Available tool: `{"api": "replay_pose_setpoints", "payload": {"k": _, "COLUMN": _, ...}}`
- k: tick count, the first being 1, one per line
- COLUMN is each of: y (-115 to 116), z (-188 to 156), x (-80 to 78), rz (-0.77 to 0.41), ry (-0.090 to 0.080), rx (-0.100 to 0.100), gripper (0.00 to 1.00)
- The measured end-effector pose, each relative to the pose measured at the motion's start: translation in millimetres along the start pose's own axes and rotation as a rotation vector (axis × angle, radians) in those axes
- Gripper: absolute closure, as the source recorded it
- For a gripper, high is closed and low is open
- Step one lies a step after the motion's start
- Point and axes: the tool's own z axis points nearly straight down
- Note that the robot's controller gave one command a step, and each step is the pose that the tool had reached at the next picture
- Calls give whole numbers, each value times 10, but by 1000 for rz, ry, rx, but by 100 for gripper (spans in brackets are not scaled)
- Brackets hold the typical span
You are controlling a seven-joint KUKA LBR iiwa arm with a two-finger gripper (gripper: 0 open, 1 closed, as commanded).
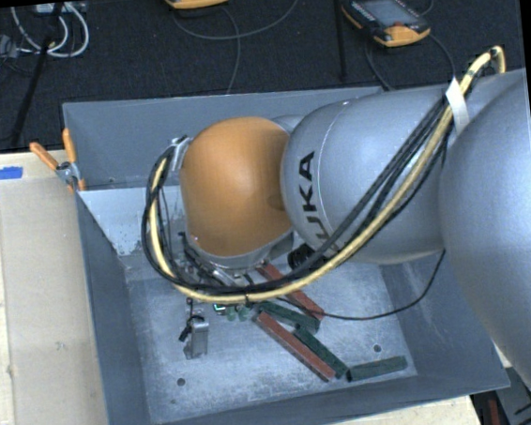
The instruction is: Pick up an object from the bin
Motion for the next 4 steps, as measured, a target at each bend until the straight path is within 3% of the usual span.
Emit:
{"api": "replay_pose_setpoints", "payload": {"k": 1, "y": -777, "z": 738, "x": -508, "rz": 50, "ry": -3, "rx": 4, "gripper": 0}}
{"api": "replay_pose_setpoints", "payload": {"k": 2, "y": -1277, "z": 529, "x": -577, "rz": 31, "ry": -11, "rx": -1, "gripper": 0}}
{"api": "replay_pose_setpoints", "payload": {"k": 3, "y": -1773, "z": 1045, "x": -186, "rz": -356, "ry": -4, "rx": 0, "gripper": 0}}
{"api": "replay_pose_setpoints", "payload": {"k": 4, "y": -1822, "z": 1186, "x": -210, "rz": -378, "ry": -4, "rx": -2, "gripper": 0}}
